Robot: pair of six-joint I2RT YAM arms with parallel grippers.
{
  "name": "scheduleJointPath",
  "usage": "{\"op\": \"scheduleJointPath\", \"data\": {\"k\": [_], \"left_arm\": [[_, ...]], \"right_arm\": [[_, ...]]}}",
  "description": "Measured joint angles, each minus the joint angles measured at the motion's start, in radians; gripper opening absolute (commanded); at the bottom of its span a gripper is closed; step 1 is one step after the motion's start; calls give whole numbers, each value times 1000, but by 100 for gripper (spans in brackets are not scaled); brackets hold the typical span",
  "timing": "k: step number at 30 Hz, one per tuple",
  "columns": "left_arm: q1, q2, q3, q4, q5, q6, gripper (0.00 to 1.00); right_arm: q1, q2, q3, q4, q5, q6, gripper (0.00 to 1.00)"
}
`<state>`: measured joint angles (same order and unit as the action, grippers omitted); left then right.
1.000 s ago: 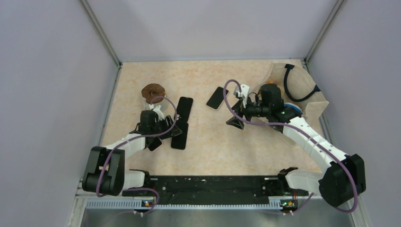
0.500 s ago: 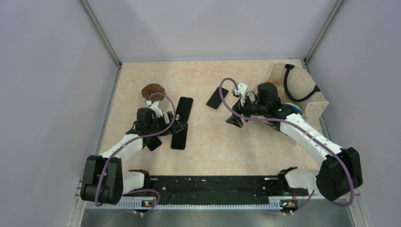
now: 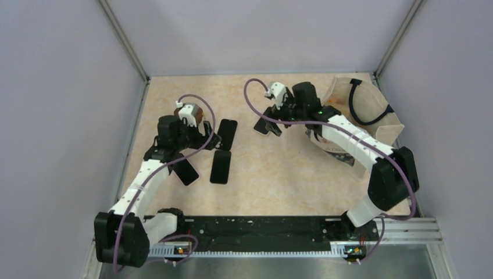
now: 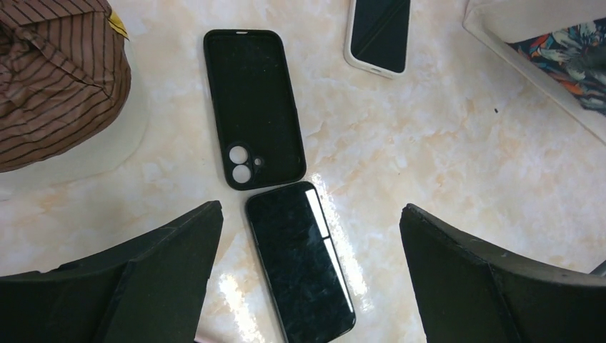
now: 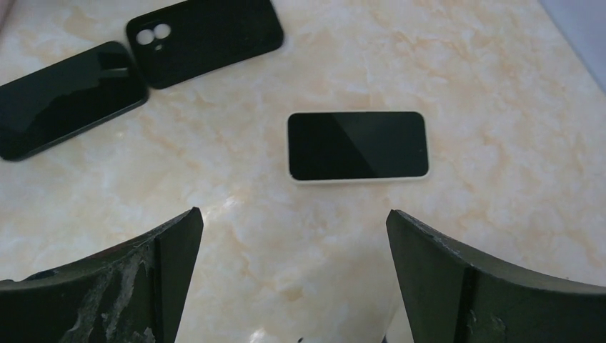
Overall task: Take the phone out of the phone case
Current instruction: Place the phone at the center of the board, then move the phone to the center of the board.
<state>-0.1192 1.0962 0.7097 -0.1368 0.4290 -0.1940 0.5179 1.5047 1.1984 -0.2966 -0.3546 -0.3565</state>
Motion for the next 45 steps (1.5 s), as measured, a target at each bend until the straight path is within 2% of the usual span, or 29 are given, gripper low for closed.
{"op": "scheduleJointPath", "data": {"k": [7,11,19,23,34,40,45], "left_arm": [[0,-140,5,-85,-26,125,99],[0,-177,13,-125,-44,174,99],[0,-198,12,-155,-50,209,99],[1,-197,8,-155,-50,215,99],[2,-177,8,-154,-53,216,99],[2,-178,7,-151,-53,216,99],[2,-196,4,-150,-55,216,99]], "right_arm": [[15,314,310,-34,187,20,99],[15,493,477,-57,241,62,99],[-11,822,775,-143,282,177,98],[-49,919,867,-176,270,222,97],[-100,963,912,-196,227,272,84],[-95,908,801,-122,226,275,79],[-72,819,643,-59,232,273,76]]}}
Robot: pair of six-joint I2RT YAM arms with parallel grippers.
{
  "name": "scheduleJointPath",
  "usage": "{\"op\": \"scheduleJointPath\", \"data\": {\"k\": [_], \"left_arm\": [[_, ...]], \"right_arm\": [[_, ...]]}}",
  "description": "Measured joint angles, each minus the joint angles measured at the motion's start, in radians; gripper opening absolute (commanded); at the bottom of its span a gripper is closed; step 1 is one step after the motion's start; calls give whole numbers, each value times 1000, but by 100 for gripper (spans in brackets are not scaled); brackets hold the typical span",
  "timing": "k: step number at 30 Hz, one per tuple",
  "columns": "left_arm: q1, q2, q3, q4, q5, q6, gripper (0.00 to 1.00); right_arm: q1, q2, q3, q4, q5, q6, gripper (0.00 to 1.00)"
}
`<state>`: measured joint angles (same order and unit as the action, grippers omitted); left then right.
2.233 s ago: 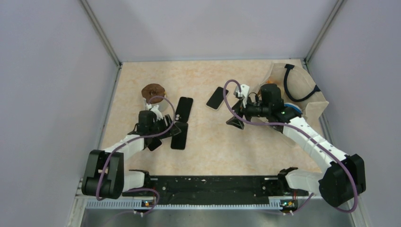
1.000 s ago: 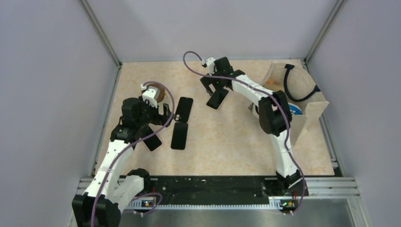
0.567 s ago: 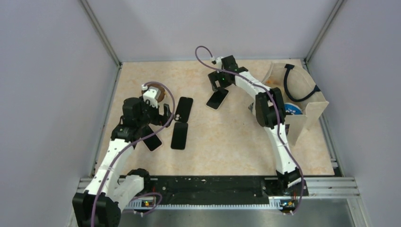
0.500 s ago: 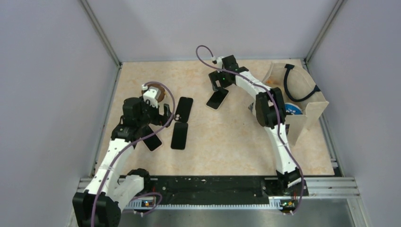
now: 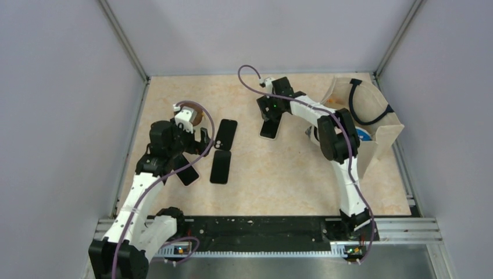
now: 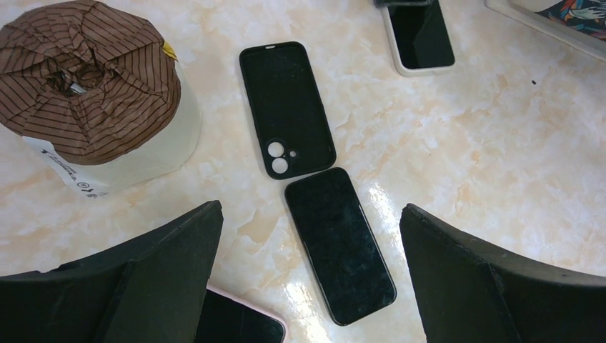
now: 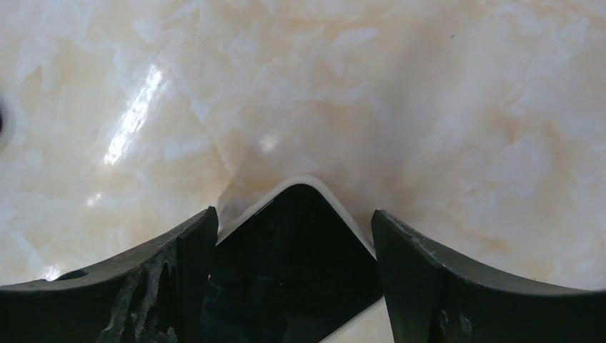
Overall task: Take the phone out of the phone case
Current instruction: Move the phone to the center of the board.
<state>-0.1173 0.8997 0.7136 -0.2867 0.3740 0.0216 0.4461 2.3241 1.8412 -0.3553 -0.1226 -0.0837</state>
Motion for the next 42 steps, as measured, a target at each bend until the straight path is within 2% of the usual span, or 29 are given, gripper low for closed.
{"op": "scheduleJointPath", "data": {"k": [8,14,16,20,21,22,28,36,42], "left_arm": [[2,-33,-5,2,-2,1,99],[9,-40,-9,5,-2,5,99],[12,-42,-10,5,-2,6,99],[27,-56,-11,5,-6,10,99],[32,-60,-11,5,-7,11,99],[36,-64,-12,6,-8,12,99],[57,-73,-19,9,-9,20,99],[65,-79,-22,10,-8,27,99],[73,-88,-29,17,-5,27,99]], "right_arm": [[58,-213,-319,30,24,-42,69],[82,-389,-548,-14,-13,-100,69],[93,-443,-609,-47,-22,-127,74],[124,-569,-714,-121,-18,-171,91],[128,-601,-728,-136,-14,-179,97],[130,-628,-737,-145,-11,-183,99],[130,-779,-787,-165,8,-189,99],[121,-799,-859,-174,-1,-164,99],[50,-797,-859,-188,-72,-115,99]]}}
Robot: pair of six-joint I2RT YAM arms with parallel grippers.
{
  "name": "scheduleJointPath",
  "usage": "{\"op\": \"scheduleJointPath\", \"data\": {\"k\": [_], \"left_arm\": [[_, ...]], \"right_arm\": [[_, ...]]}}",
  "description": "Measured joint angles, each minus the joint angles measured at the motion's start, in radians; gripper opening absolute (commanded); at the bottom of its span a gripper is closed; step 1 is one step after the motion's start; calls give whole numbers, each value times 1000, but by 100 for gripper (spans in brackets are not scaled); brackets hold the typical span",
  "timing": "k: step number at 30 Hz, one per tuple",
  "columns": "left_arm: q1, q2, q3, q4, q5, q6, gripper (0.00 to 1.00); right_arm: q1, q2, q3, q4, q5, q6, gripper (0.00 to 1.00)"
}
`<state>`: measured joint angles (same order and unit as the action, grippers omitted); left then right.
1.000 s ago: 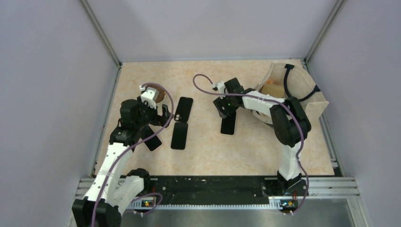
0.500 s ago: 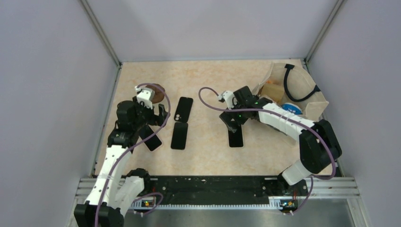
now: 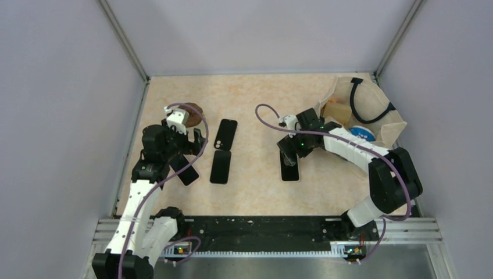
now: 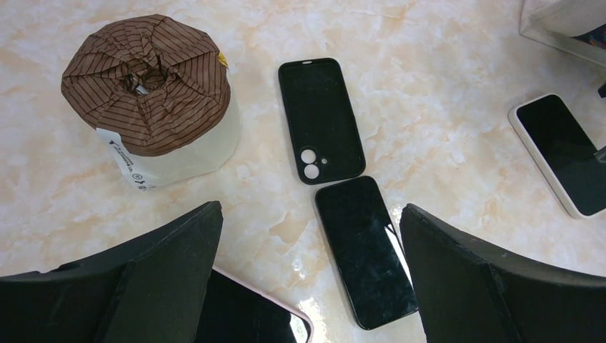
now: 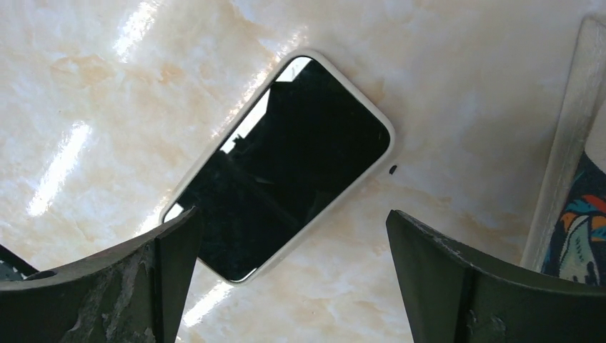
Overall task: Take the phone out of the phone case
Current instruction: Pick up the phone at the center of the board.
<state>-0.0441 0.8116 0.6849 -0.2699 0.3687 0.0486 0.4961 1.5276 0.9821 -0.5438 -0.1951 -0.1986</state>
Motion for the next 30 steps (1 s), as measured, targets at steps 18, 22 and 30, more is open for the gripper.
{"op": "scheduleJointPath", "data": {"k": [18,22,30], "left_arm": [[17,-4,-9,0,8,0,99],[18,-4,-13,3,9,0,99],[26,-4,-21,8,10,0,99]], "right_arm": [[-46,126,8,-27,-124,36,97],[-47,142,23,-26,-145,36,97],[-44,158,39,-20,-170,39,97]]}}
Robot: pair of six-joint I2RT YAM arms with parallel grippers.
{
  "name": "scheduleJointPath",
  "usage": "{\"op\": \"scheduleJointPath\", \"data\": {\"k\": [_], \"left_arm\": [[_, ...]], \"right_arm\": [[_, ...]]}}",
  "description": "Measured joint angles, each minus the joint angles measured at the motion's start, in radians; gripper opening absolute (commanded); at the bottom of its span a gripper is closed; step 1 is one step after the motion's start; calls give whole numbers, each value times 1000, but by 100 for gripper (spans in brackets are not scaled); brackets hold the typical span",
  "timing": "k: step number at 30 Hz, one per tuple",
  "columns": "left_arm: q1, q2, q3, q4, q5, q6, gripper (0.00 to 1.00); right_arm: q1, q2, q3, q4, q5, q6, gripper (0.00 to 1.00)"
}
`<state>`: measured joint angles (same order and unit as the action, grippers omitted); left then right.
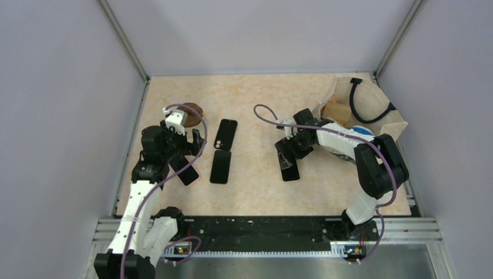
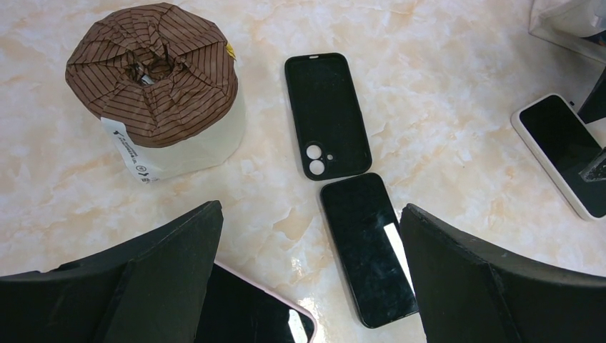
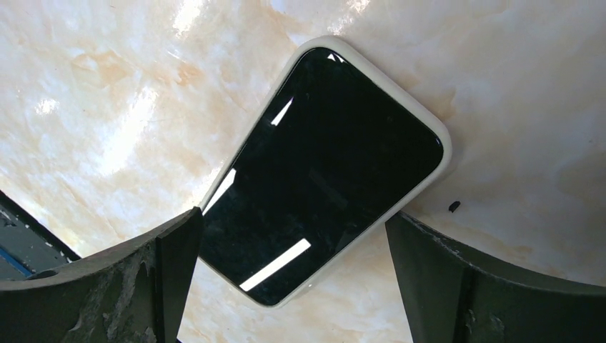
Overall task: Take the phone out of the phone case
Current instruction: Pick up the phone at the center of the board.
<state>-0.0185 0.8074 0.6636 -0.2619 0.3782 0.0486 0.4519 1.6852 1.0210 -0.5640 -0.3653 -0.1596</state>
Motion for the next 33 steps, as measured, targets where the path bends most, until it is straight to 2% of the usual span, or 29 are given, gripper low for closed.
{"op": "scheduleJointPath", "data": {"k": [13,33], "left_arm": [[21,0,-4,2,8,0,99],[64,0,-4,7,14,-1,99]], "right_arm": [[164,12,2,71,89,-16,98],[258,-16,-68,172,267,7,98]]}}
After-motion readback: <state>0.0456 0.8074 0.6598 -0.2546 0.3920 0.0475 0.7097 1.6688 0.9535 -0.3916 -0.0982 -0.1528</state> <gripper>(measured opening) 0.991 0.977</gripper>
